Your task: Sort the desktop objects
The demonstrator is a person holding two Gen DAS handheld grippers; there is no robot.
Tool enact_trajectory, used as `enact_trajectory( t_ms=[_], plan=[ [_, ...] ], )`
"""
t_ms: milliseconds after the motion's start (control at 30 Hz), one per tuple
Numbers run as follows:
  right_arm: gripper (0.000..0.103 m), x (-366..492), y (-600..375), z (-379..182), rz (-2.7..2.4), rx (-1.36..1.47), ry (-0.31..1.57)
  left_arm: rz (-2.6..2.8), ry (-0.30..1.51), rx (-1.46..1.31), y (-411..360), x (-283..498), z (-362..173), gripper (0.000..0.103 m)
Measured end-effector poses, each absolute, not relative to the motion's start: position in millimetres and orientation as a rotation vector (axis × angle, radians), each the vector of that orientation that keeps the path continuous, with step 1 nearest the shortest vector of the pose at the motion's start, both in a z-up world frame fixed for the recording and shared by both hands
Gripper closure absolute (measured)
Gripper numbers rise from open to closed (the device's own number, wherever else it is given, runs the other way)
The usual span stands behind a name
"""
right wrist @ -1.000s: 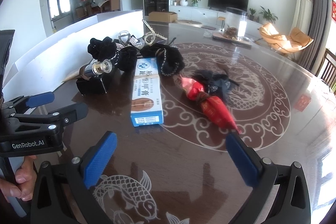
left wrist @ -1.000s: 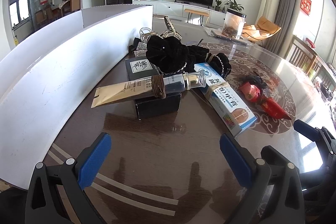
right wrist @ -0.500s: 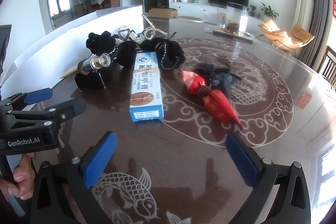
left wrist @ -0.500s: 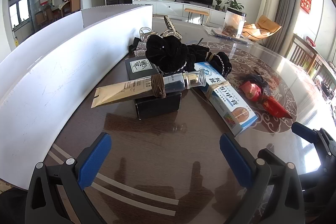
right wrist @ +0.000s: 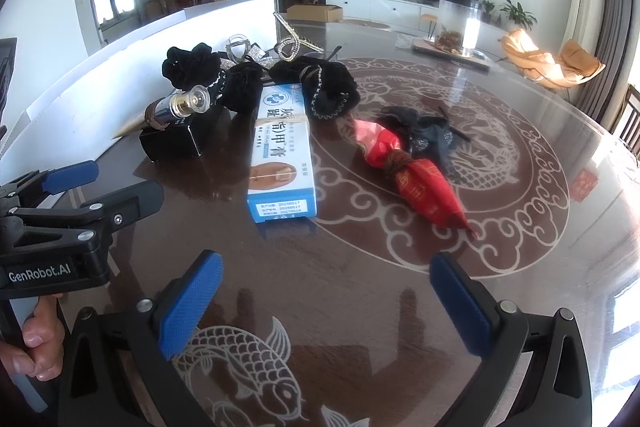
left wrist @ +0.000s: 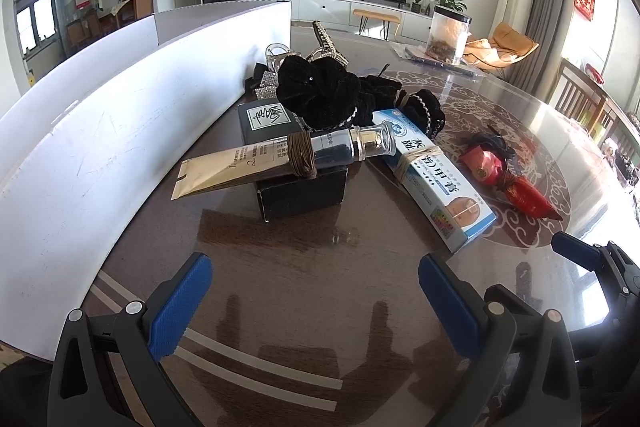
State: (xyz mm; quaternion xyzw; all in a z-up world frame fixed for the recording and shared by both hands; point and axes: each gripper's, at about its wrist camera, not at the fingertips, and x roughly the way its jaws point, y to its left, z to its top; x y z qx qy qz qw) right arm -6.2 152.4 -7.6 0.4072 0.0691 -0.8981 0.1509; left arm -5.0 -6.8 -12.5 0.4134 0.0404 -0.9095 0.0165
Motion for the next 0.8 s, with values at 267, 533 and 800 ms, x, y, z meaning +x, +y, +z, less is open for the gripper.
enact_trajectory(
  t_ms=[267,533,800],
  plan=[
    [0.000,-16.5,152.0,-12.8,-2.559,1.218,0.182,-2.771,0.144,1.359,-10.1,-9.9,-19.6,0.000],
    [0.000,-18.3,149.2,-15.6,-2.559,1.239,0.203,-2.749,0.105,1.386,-7.0,-10.0,-23.0,0.000],
    [0.000,-20.6,147.3,-18.3,-2.558,1.261,0.219,-2.726,0.105,1.413,-8.0,-14.8,-27.0,0.000]
  ],
)
